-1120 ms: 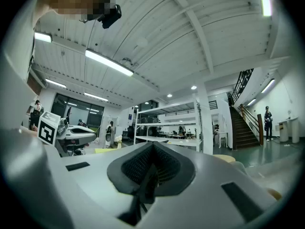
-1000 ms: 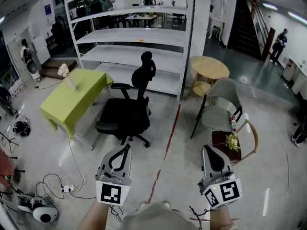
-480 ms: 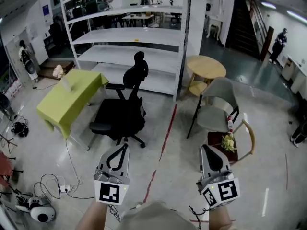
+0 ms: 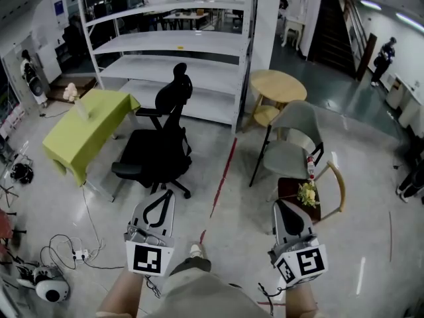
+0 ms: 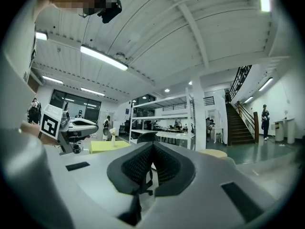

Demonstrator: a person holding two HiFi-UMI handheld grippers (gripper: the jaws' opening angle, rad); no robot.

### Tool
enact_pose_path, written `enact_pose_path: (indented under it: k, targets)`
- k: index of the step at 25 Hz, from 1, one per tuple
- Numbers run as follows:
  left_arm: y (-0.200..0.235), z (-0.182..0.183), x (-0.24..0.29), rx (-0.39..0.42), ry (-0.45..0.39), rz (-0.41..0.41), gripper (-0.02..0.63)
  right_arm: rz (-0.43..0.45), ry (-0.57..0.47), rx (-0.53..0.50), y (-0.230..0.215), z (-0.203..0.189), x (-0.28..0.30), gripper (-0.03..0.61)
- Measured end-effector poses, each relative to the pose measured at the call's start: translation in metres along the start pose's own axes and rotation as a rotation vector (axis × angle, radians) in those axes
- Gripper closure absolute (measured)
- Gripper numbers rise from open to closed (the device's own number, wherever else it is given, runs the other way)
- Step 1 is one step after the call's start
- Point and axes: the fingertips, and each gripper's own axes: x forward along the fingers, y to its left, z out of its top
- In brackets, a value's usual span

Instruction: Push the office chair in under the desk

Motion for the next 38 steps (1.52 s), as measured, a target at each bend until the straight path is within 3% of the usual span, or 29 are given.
enact_pose_path:
  k: [7,12,17,25,38]
  targets:
    - [-0.006,-0.01,0.029,0.001,-0.007,-0.021,0.607,-0.012,0.001,0.019,-0.018,-0.016,0.02,0.572]
    - [0.003,-0.025,0.059,0.076,-0.021,-0.032,0.607,-0.024,0.007,-0.005,-0.028,-0.031,0.049,0.572]
    - [0.018,-0.041,0.103,0.078,-0.017,-0.039,0.607,-0.029,0.007,-0.017,-0.047,-0.028,0.093,0.572]
    - [0.062,-0.072,0.181,0.099,0.003,-0.047,0.607,0.009,0.022,-0.023,-0.068,-0.025,0.196,0.572]
    - [0.154,-0.159,0.328,0.019,0.072,-0.088,0.607,0.125,0.096,-0.056,-0.094,-0.036,0.42,0.572]
